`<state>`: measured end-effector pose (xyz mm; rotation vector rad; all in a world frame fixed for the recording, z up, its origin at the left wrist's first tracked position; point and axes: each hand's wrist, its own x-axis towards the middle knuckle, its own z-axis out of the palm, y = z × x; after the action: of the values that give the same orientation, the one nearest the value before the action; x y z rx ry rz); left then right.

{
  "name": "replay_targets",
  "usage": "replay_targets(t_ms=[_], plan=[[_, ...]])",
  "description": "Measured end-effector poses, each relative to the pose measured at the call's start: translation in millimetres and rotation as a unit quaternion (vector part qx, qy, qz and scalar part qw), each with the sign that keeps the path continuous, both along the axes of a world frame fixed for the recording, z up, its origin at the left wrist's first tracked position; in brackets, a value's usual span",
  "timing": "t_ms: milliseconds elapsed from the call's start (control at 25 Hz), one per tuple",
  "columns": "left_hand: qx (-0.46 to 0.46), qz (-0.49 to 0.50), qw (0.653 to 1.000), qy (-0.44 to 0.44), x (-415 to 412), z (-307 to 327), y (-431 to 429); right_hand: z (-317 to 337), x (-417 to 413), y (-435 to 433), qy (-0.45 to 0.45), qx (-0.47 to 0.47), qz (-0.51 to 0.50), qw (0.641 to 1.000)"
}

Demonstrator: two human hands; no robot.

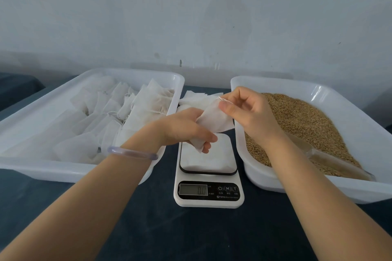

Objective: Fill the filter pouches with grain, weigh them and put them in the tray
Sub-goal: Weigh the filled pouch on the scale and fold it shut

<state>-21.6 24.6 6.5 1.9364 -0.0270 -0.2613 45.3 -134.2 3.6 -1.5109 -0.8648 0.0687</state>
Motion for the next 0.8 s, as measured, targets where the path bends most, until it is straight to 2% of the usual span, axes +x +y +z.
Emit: replay_targets(t_ms=[160,320,360,480,640,800], plan=[[0.028,0.024,0.999,-0.003,2.4,-3.2,0.7,3.6,3.0,-0.2,0.02,0.072,-0.056,0.996],[0.017,0.039,0.999,-0.009,3.3,-4.0,0.5,12.4,5.0,-9.6,0.154,0.179,0.085,0.968],[0.009,0.038,0.999,-0.01,3.1,-3.8,0.9,12.1,6.2,-10.3,0.142,0.167,0.06,0.974],[-0.024,0.023,0.999,-0.016,3.8,-4.1,3.6,8.1,7.5,-7.0,0.053,0.052,-0.062,0.995],[-0.065,0.014,0.998,-0.024,4.4,-3.7,4.8,3.2,5.4,-5.9,0.021,-0.037,-0.034,0.999],[-0.075,0.0,0.997,-0.032,3.5,-3.8,4.5,2.3,2.6,-6.3,0.012,-0.07,-0.013,0.997]])
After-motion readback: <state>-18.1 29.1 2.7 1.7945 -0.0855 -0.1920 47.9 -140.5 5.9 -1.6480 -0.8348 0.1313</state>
